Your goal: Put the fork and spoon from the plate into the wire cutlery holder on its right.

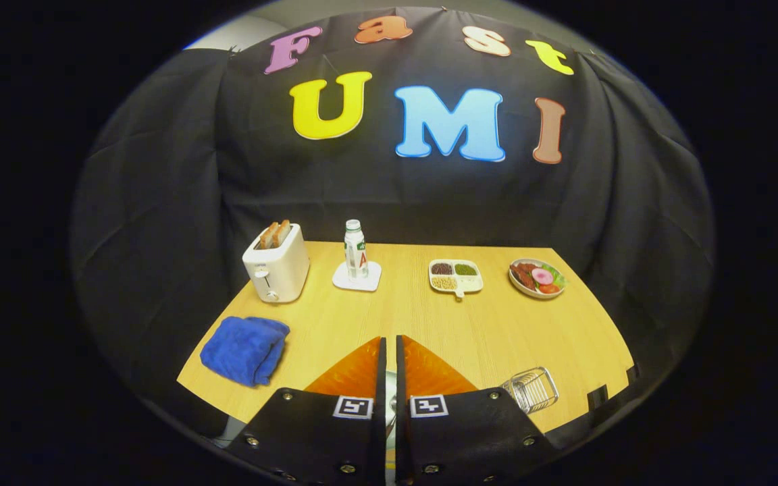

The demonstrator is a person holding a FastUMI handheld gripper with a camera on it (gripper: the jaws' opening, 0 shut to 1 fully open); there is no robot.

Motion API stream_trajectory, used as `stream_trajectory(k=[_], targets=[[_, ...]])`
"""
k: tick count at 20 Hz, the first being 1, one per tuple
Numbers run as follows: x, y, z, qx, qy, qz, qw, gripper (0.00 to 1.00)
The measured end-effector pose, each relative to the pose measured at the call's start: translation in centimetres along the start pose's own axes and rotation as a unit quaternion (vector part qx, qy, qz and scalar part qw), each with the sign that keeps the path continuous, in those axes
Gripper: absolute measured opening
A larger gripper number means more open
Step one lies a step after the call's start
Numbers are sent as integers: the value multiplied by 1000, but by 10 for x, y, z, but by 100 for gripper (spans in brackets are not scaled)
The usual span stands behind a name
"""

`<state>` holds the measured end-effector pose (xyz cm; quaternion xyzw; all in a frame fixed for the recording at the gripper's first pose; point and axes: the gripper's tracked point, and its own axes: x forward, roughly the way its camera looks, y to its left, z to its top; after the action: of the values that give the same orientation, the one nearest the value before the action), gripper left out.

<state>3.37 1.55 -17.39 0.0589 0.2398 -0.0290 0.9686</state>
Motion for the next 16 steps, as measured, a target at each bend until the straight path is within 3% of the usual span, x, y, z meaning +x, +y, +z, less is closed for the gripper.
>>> stream_trajectory(k=[6, 12, 13, 16], targets=[[20, -5, -59, 12, 86, -29, 996, 6], [37, -9, -109, 2, 171, -70, 983, 7], [39, -9, -115, -1, 180, -74, 981, 14], [42, -5, -133, 3, 213, -80, 974, 78]])
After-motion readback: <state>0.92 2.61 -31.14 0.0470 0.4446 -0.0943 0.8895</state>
